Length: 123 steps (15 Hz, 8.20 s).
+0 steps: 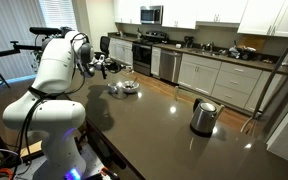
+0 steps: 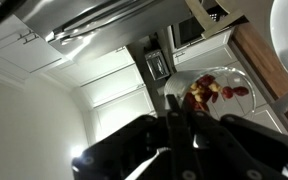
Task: Empty the contents in the cup into the bowl
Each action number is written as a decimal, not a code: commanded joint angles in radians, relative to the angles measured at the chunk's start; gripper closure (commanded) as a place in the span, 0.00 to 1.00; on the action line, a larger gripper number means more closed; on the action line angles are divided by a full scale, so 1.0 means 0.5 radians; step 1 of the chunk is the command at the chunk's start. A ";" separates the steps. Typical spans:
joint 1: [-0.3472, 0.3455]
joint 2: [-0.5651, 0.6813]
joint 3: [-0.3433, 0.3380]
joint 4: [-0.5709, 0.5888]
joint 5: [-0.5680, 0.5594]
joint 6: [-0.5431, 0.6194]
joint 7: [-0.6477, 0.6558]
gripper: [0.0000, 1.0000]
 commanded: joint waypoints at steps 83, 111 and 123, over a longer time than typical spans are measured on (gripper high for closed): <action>-0.097 0.082 0.030 -0.132 -0.546 -0.361 -0.018 0.97; -0.329 -0.090 0.199 -0.140 0.162 0.358 0.011 0.97; 0.039 0.069 -0.044 -0.126 -0.486 -0.482 -0.017 0.97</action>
